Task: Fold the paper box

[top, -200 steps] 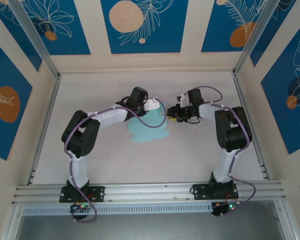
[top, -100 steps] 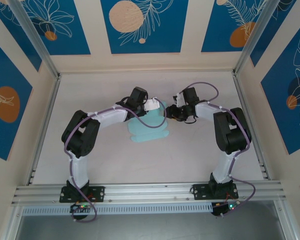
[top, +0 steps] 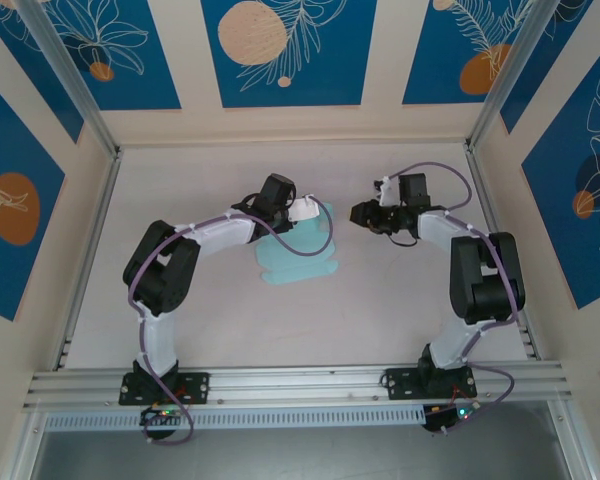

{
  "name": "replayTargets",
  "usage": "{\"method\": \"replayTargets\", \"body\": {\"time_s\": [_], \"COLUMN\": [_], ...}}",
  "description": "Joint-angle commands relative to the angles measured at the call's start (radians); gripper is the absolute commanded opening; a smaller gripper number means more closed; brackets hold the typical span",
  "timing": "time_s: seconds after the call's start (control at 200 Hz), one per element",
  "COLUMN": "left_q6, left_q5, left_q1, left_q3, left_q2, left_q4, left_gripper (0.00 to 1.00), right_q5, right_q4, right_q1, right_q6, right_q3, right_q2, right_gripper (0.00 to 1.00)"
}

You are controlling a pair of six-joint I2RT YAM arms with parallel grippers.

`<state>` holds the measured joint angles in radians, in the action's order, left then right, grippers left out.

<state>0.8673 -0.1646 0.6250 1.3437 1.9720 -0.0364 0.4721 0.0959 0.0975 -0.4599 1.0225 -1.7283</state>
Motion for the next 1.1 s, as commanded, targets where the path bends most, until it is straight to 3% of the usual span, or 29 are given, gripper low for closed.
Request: {"method": "replayTargets", "body": {"time_s": [0.0,0.31,0.5,0.79,1.095], "left_q6": [-0.011,-0.013,-0.011,-0.011,-0.021], "left_q5": [0.015,0.016,0.014,0.011,0.013], "left_q1": [0.005,0.008,0.007,0.007,0.016], "left_q3": [-0.020,-0.009,-0.007,-0.012,-0.014], "left_q2": [0.036,0.042,0.049,0.051,0.053], "left_q4": [-0.049,-0.054,-0.055,-0.053,-0.043], "left_gripper": [0.26,0.25,0.25,0.25,0.25], "right_q5": [0.018,0.055,0.046,0.156,0.195], "right_q4": [0.055,0.177,0.205,0.119,0.210], "right_q1": [0.014,0.043,0.101,0.117,0.177], "right_q6": [-0.032,-0.031,-0.009,-0.062,-0.107], "right_q3": [0.088,0.375,0.374,0.313,0.379], "right_q2": [-0.082,-0.348,-0.348,-0.298,-0.262], "right_gripper": [0.31,0.30,0.29,0.29,0.29]}}
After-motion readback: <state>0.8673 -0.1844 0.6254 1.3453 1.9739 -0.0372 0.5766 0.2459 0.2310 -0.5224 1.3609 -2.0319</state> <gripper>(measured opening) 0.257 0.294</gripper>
